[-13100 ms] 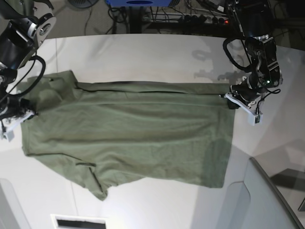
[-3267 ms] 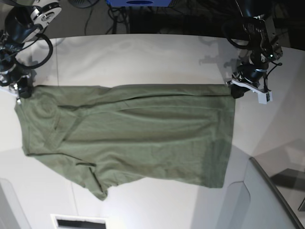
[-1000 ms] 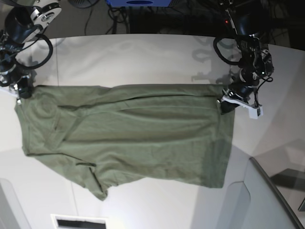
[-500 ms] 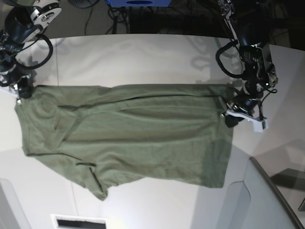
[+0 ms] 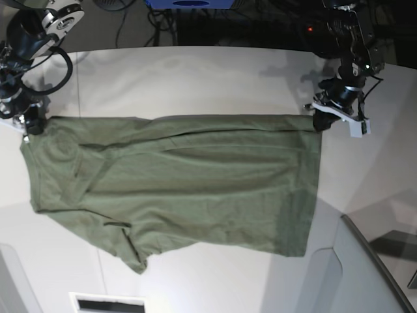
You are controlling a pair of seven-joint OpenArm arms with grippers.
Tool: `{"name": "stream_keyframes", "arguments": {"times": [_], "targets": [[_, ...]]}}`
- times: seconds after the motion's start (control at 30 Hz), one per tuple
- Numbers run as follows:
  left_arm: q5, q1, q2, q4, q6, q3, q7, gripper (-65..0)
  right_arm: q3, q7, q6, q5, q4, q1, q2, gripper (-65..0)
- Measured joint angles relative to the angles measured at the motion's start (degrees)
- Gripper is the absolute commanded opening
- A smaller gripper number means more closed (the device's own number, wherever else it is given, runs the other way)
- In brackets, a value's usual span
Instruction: Layout the t-shirt on the table in an organized manner, then fold the t-shirt properly
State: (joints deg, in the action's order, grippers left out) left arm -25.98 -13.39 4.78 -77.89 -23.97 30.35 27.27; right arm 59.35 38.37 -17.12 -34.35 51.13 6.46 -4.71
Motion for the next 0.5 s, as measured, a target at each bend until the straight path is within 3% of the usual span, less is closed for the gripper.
{"name": "stream_keyframes", "arguments": {"times": [0.4,0.5], "targets": [[0.1,1.2,-0.1,3.3,0.0,0.1,-0.2,-65.0,0.0,0.0,0.0,0.0,0.0,0.0,0.0,-64.2],[-0.3,2.8,-1.2,3.4,-0.2,3.3,-0.4,-65.0,0.0,0.0,0.0,0.0,0.0,0.0,0.0,-64.2]]}}
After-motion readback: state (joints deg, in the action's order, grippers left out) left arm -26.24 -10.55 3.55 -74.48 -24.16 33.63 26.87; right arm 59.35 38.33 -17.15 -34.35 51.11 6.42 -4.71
